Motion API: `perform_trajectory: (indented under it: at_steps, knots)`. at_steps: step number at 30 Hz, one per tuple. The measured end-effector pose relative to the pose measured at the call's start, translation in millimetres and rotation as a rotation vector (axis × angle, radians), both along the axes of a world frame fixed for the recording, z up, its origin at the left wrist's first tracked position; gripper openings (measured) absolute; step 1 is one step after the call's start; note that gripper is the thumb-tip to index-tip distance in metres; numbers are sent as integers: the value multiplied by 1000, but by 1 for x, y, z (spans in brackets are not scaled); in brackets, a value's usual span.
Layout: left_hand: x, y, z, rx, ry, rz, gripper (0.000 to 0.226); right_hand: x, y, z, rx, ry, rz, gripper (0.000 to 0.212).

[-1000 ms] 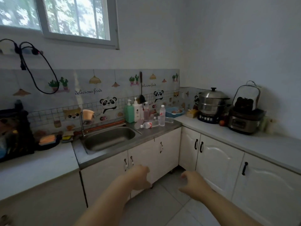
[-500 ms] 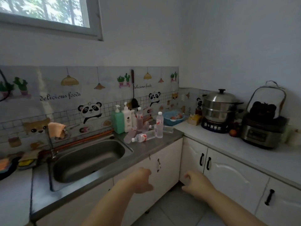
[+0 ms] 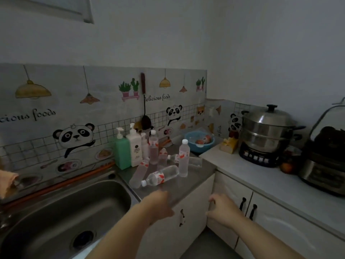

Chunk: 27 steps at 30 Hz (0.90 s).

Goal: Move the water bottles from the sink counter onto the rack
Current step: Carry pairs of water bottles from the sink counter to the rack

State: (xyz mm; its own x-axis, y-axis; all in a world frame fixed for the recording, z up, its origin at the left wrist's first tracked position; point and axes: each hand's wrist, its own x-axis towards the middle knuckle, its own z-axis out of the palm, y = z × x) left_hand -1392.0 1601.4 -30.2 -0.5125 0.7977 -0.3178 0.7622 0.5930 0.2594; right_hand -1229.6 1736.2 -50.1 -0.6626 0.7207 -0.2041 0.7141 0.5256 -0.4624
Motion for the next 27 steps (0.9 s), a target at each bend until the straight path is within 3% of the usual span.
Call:
perform_trajectory:
  at_steps: [9,15,20,27]
  knots:
    - [-86,93,-23,41,-32,151,69,-97,121,-16,-16,-7,111,44]
    - [-126,167,-28,9,-35,218,46,-152,212,-10,-25,-37,175,54]
    - [-145,201,-39,-29,-75,290,55,-188,265,-20,-63,-70,242,47]
    - [-187,239,-56,-73,-110,334,49,-232,316,-38,-22,-115,313,35]
